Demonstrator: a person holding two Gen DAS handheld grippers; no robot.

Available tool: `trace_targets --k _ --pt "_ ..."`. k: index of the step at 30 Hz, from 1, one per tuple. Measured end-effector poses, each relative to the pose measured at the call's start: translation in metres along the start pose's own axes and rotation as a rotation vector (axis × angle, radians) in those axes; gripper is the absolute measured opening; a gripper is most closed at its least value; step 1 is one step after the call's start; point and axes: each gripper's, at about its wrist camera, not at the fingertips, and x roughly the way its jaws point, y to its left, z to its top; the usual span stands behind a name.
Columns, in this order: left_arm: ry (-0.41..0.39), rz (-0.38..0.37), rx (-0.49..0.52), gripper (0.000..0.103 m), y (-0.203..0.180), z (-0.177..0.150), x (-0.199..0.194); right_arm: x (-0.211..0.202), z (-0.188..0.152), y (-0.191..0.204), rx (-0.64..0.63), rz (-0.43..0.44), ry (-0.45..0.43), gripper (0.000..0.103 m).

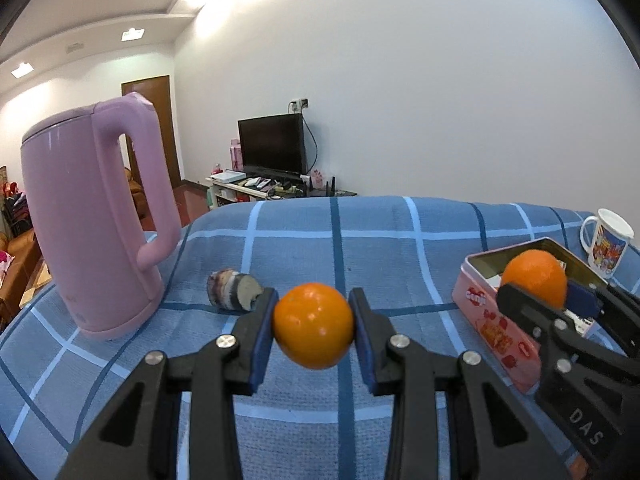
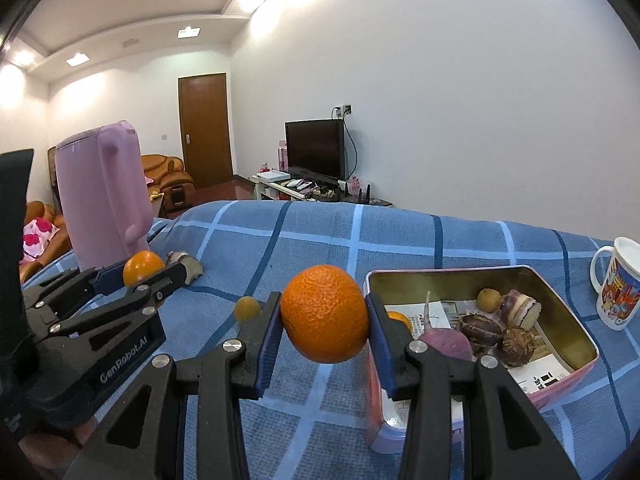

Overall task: Organize fruits
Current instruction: 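Carry both oranges over the pink tin and open both tools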

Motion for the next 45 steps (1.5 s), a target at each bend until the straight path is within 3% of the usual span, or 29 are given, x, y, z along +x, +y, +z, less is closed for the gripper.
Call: trace_targets --k 23,38,45 --pt "0.005 -0.035 0.014 0.038 -0.041 -0.007 -0.015 -0.029 -0.010 -0.029 -0.046 -0.038 -0.015 0.043" --pt "-0.004 -0.110 0.040 0.038 -0.087 -0.007 -0.021 -0.042 -0.014 -0.084 -0.022 -0.095 -0.014 0.043" --pt "-0.025 -0.161 0.043 0.038 -0.102 -0.006 -0.026 -0.046 -0.016 -0.122 0.000 -0.160 -0.014 0.043"
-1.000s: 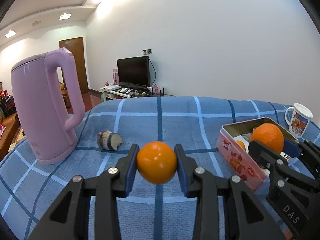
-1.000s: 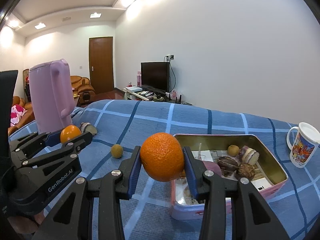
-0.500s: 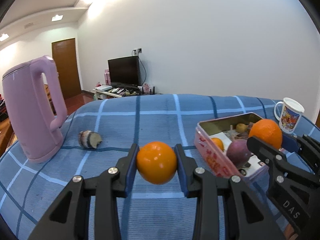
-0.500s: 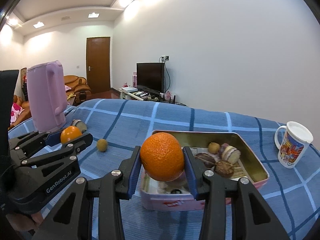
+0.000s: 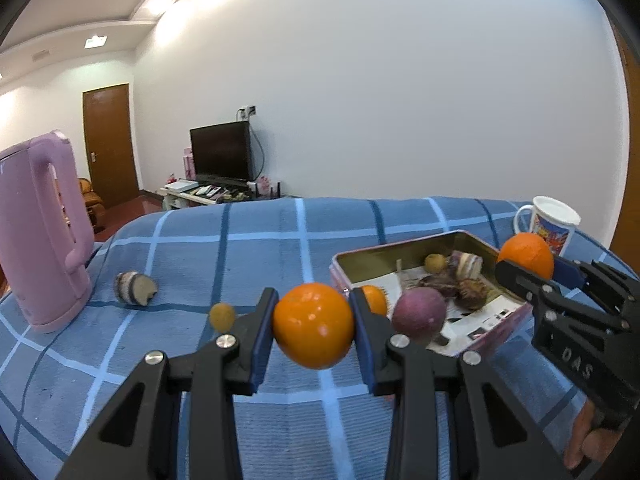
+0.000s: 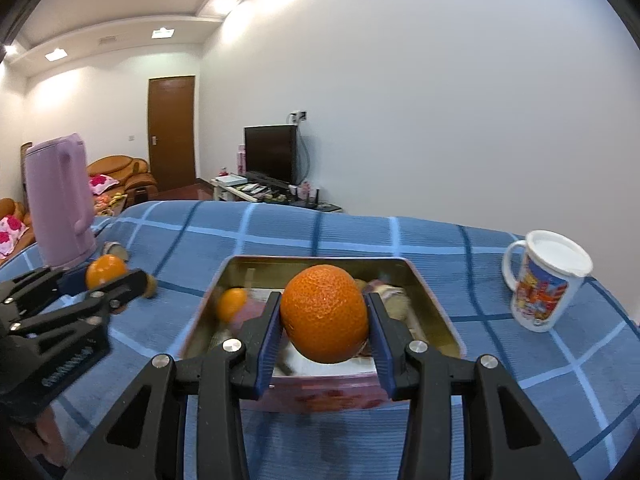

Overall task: Organize fruits
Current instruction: 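Carry both oranges over the pink tin and open both tools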

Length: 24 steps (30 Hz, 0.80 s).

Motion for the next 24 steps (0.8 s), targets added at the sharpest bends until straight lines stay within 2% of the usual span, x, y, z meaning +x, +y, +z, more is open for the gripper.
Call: trace_targets --k 9,15,24 --pt "0.003 -0.060 0.030 0.038 -0.031 0.010 0.015 0.010 0.001 -0.052 0.071 -0.105 0.017 0.043" --pt "0.003 -0.097 0.044 0.038 -0.056 0.022 0.033 0.017 0.005 -0.062 0.064 -0.146 0.006 0.043" --pt "0.042 -0.113 0.033 0.038 -0.077 0.032 0.061 0.035 0.012 -0.063 0.060 -0.135 0.016 0.043"
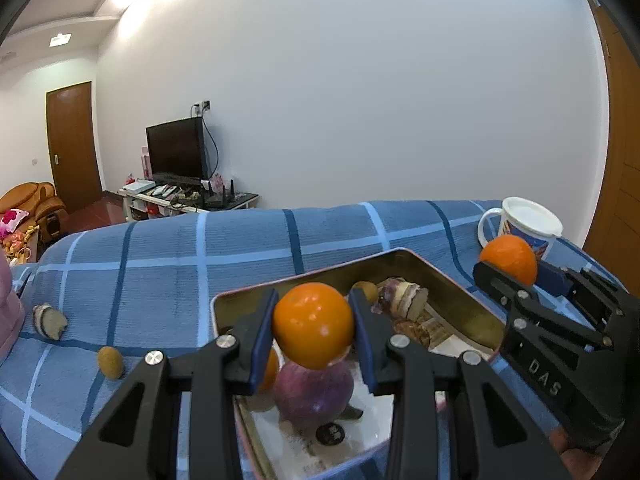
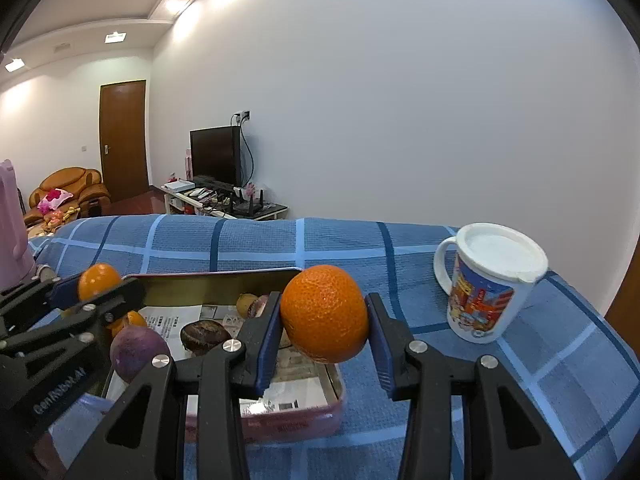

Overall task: Organize fruits
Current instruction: 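Carry both oranges over the pink tin and open both tools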

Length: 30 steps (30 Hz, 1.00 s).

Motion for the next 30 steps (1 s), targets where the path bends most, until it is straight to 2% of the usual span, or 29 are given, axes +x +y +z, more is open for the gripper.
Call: trace_targets --k 8,16,22,30 --pt "0.058 0.012 -0.050 0.038 0.003 0.006 0.023 0.019 0.006 0.003 0.009 0.039 0.036 0.043" --pt "0.125 0.057 -0.051 0.038 0.004 0.004 0.043 0.042 0.008 0.025 -0.078 0.118 0.121 0.043" --pt "0.144 0.076 -0.065 0.038 0.006 0.005 0.050 0.054 0.007 0.029 -0.096 0.146 0.184 0.043" --pt "0.157 0.081 -0.085 0.038 0.010 0.006 0.054 0.054 0.005 0.032 -0.103 0.184 0.186 0.043"
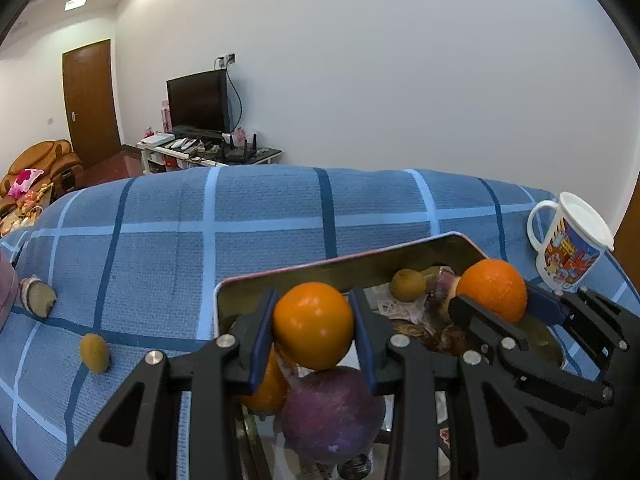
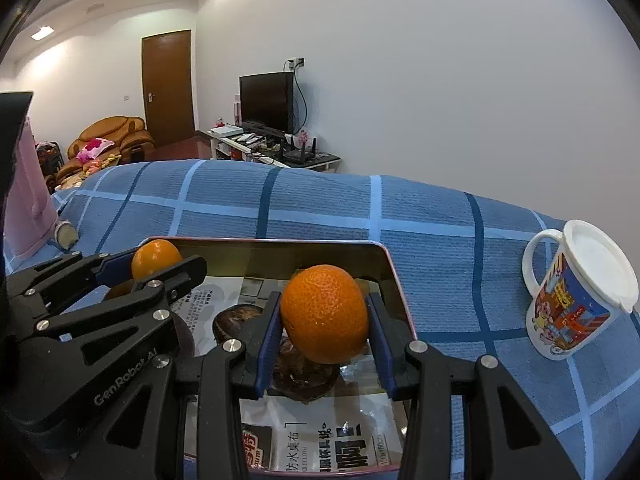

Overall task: Organize fruits
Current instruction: 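Carry both oranges over the pink tin and open both tools, then withdraw both tools from the tin toward the lime on the bedspread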

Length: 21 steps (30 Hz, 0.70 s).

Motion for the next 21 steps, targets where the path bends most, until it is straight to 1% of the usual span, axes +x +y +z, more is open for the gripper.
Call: trace_targets --k 9,13,14,16,18,21 --pt "0.008 -0.004 -0.013 0.038 0.006 0.000 0.001 -0.002 -0.001 0.000 0.002 0.051 -0.013 0.044" --pt "0.007 -0.006 -0.014 0.038 0.005 0.000 0.001 -0.010 -0.003 -0.002 0.022 0.093 -0.042 0.044" --pt "0.006 -0.009 -0.016 0.038 0.006 0.000 0.001 -0.013 -0.004 -0.003 0.028 0.099 -0.054 0.046" --pt "0.008 -0.012 -0.020 0.038 0.007 0.000 0.001 -0.019 -0.004 -0.007 0.061 0.114 -0.083 0.052" --pt "0.007 -0.012 -0.015 0.038 0.007 0.000 0.001 -0.023 -0.005 -0.014 0.106 0.131 -0.109 0.063" --pt "0.002 -0.009 -0.004 0.038 0.006 -0.001 -0.001 -0.030 -0.005 -0.022 0.157 0.115 -0.148 0.066"
